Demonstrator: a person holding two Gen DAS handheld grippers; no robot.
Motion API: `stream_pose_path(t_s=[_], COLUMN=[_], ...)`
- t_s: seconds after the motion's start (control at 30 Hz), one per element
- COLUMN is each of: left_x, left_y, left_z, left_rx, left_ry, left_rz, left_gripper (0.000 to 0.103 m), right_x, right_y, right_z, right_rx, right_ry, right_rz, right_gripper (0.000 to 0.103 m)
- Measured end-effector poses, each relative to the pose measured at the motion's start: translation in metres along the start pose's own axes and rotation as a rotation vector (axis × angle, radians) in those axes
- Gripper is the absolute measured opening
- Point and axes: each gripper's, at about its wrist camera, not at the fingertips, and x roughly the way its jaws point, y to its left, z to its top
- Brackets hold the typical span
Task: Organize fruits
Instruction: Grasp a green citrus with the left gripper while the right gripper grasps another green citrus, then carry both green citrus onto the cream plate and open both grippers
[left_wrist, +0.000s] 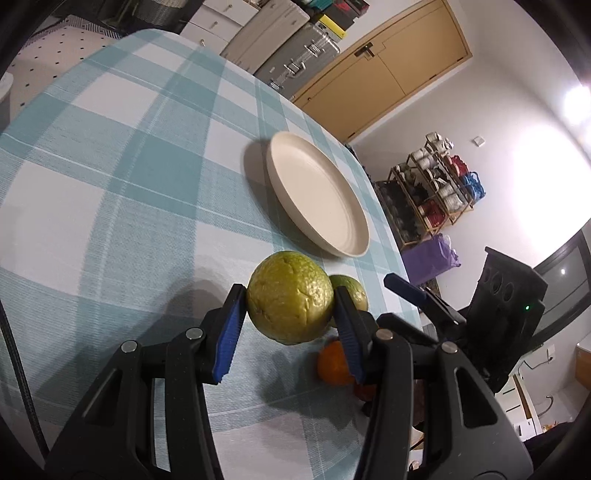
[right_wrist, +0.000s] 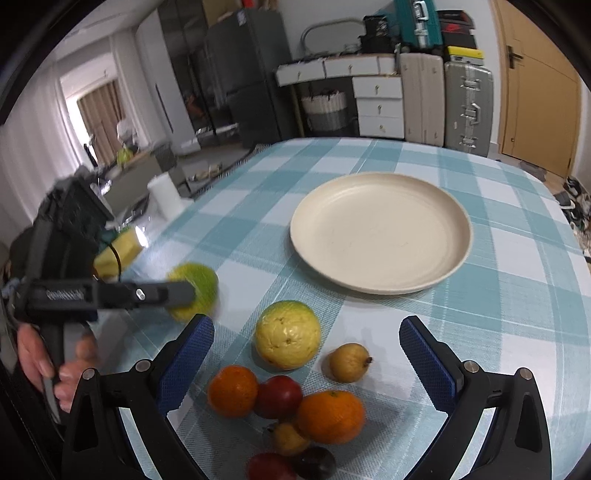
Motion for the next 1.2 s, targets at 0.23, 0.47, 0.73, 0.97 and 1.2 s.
stream_pose_path(t_s=[0.23,0.47,0.73,0.97,1.2], left_x=[-0.021,-0.028,-0.029,-0.022,-0.004], left_y=[0.014,0.013,0.005,-0.010,-0.034], left_z=[-0.002,-0.005,0.000,0.011,0.034], left_rx=[-0.006,0.001,0.018,0.041,0.084], left_ry=[-0.020,-0.029,-0.030,-0.033,-0.024], left_rz=[0.013,0.024,0.043,0.072,0.074], left_gripper=[0.045,0.045,0.045,0.045,0.045], right_x=[0.024,0.043,0.049,0.026,0.002], right_y=[0.014,0.021,0.022,0.001,-0.033], right_z=[0.006,0.007,0.005,0.016,0.038], right_rx=[-0.064,-0.112,-0.131,-0.010,0.104], right_ry=[0.069,0.144,0.173,0.071,-0.044], right_rz=[-0.008,-0.037,-0.032,0.062,0.137], right_gripper=[0.101,0.074,0.049,0.048,0.048])
